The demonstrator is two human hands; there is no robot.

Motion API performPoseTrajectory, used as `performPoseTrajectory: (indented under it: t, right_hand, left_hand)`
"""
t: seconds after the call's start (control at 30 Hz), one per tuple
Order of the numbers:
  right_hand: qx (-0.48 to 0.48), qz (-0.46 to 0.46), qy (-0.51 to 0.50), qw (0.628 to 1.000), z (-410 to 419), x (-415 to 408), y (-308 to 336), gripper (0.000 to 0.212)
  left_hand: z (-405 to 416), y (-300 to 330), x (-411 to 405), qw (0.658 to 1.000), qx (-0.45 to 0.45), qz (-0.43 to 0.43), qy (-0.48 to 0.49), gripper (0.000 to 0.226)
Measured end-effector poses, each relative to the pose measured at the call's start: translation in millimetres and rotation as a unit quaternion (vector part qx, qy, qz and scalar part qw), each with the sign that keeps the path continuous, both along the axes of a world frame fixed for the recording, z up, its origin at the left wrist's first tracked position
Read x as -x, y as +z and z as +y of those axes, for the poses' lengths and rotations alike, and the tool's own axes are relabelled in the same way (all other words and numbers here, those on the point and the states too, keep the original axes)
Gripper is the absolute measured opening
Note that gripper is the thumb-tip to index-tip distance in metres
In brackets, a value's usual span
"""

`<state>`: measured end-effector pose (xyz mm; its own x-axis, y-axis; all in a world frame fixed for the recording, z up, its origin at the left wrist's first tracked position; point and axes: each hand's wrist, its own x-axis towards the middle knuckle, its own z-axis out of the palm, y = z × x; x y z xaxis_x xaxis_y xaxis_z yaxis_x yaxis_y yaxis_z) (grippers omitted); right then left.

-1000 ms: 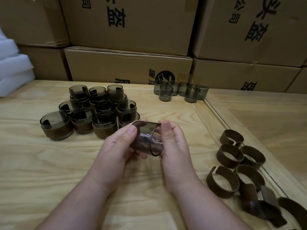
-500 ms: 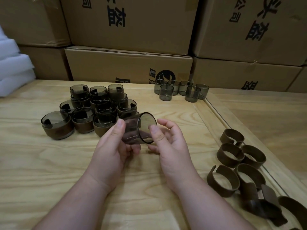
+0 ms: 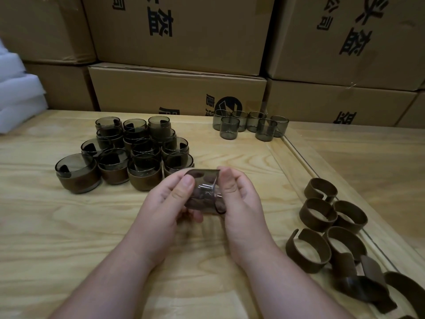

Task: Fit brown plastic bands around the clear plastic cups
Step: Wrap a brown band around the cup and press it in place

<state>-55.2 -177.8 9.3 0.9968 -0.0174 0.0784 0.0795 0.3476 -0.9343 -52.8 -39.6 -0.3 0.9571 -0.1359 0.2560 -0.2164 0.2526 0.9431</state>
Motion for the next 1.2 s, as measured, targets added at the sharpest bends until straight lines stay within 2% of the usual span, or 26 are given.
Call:
performPoseTrajectory:
  t: [0.1,0.33,0.53,0.63,0.77,1.0,1.1,1.2]
  right_hand:
    - [0.000,0.009,0.005,1.000,-2,-1,-1,0.086]
    - [-0.038,-0.007,0.030,0.999,-2,4,2,0.070]
    - [-0.038,-0.037,0.044,0.998,2,4,2,0.068]
    - [-0.021,-0.053,0.052,0.997,4,3,-1,0.066]
    - [0.008,-0.084,0.067,0.994,5,2,-3,0.066]
    - [0.043,-0.124,0.108,0.985,-1,3,0,0.023]
    - [0.024,-0.105,0.105,0.989,-2,2,2,0.019]
    - [0.018,-0.079,0.068,0.994,-1,1,1,0.032]
  left_hand:
    - [-1,0,2,1.000,0.000,-0.003,-0.013,0.057]
    - [-3,1,2,1.000,-0.021,0.009,-0.010,0.048]
    - [-1,-1,-2,1.000,0.000,0.028,0.012,0.038]
    - [0,-1,-4,0.999,0.013,0.035,0.018,0.048]
    - [0,-2,-6,0.998,0.045,0.037,0.021,0.045]
    - [0,-2,-9,0.995,0.078,0.061,0.009,0.063]
    - [1,-1,-9,0.992,0.101,0.070,0.009,0.064]
    - [0,-1,-9,0.994,0.081,0.069,0.004,0.066]
